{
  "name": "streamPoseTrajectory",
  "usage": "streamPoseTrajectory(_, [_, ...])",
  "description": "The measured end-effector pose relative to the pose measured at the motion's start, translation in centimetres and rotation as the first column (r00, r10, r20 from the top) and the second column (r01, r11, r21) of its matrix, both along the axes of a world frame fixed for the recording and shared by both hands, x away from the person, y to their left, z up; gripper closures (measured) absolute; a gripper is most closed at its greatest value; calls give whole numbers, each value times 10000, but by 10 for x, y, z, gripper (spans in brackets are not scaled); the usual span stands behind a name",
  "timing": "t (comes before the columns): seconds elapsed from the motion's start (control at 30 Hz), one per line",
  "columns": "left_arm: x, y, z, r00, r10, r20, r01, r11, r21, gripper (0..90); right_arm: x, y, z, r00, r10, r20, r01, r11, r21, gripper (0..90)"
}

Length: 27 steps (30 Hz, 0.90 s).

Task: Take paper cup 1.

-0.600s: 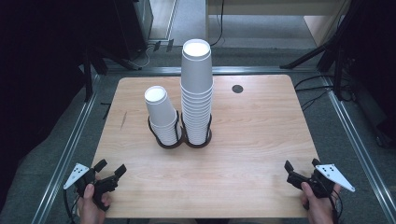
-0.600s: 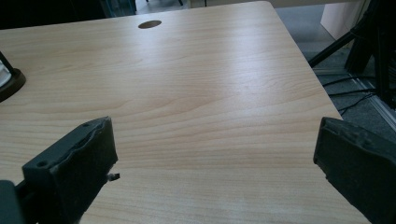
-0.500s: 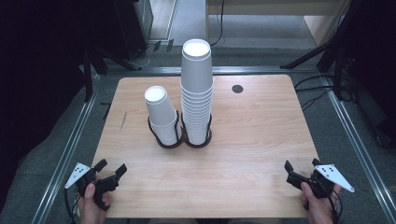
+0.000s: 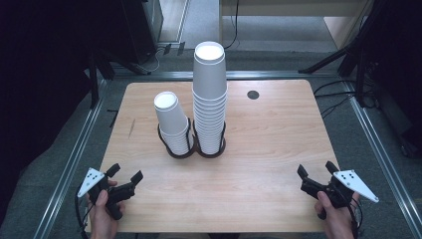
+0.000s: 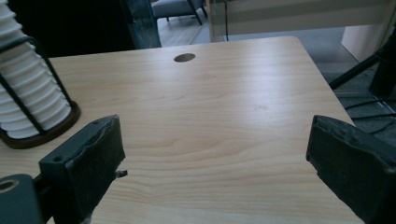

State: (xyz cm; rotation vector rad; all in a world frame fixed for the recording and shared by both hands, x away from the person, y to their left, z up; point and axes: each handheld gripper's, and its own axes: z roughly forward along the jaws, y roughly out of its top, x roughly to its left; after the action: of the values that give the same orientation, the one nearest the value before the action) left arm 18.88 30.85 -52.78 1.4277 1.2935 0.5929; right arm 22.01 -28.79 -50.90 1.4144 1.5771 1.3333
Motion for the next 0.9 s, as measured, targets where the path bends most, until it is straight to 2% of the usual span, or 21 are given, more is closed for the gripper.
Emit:
streamPoseTrajectory(0.03, [0, 0, 0, 10000, 0, 0, 0, 10000, 0, 0, 0, 0, 0, 10000, 0, 0, 0, 10000, 0, 40])
streamPoseTrajectory(0.13, [5, -15, 6, 9997, -227, -33, 228, 9995, 240, 0, -1, 12, 10, 9997, 253, 74, -252, 9996, -135, 40])
streamPoseTrajectory(0.2, [7, -19, 7, 9996, -290, -48, 291, 9993, 242, 0, -1, 14, 13, 9994, 330, 92, -330, 9994, -103, 40])
streamPoseTrajectory(0.27, [11, -27, 10, 9997, -201, 101, 199, 9996, 178, 1, 0, 23, 20, 9983, 558, 176, -556, 9984, -108, 39])
streamPoseTrajectory(0.37, [15, -38, 15, 9998, -136, 129, 131, 9990, 416, 82, 2, 31, 28, 9967, 764, 269, -759, 9969, -185, 39])
streamPoseTrajectory(0.43, [16, -41, 17, 9997, -207, 158, 200, 9990, 397, 82, 3, 37, 33, 9953, 914, 323, -908, 9957, -193, 37])
streamPoseTrajectory(0.5, [19, -52, 23, 9986, -423, 321, 421, 9991, 66, 81, 5, 41, 40, 9943, 990, 399, -983, 9950, -191, 36])
streamPoseTrajectory(0.53, [19, -57, 26, 9981, -507, 351, 506, 9987, 33, 81, 5, 43, 44, 9936, 1031, 454, -1023, 9946, -197, 34])
streamPoseTrajectory(0.63, [21, -72, 33, 9966, -713, 423, 700, 9971, 308, 81, 8, 50, 53, 9921, 1123, 561, -1111, 9935, -242, 26])
streamPoseTrajectory(0.7, [22, -77, 35, 9963, -778, 376, 763, 9963, 399, 80, 9, 52, 56, 9917, 1144, 586, -1131, 9933, -248, 23])
streamPoseTrajectory(0.8, [25, -91, 42, 9953, -959, 167, 943, 9926, 767, 80, 12, 59, 65, 9896, 1269, 683, -1257, 9918, -217, 18])
streamPoseTrajectory(0.9, [30, -108, 50, 9899, -1399, 217, 1380, 9878, 724, 47, 15, 67, 71, 9873, 1427, 704, -1408, 9896, -306, 9])
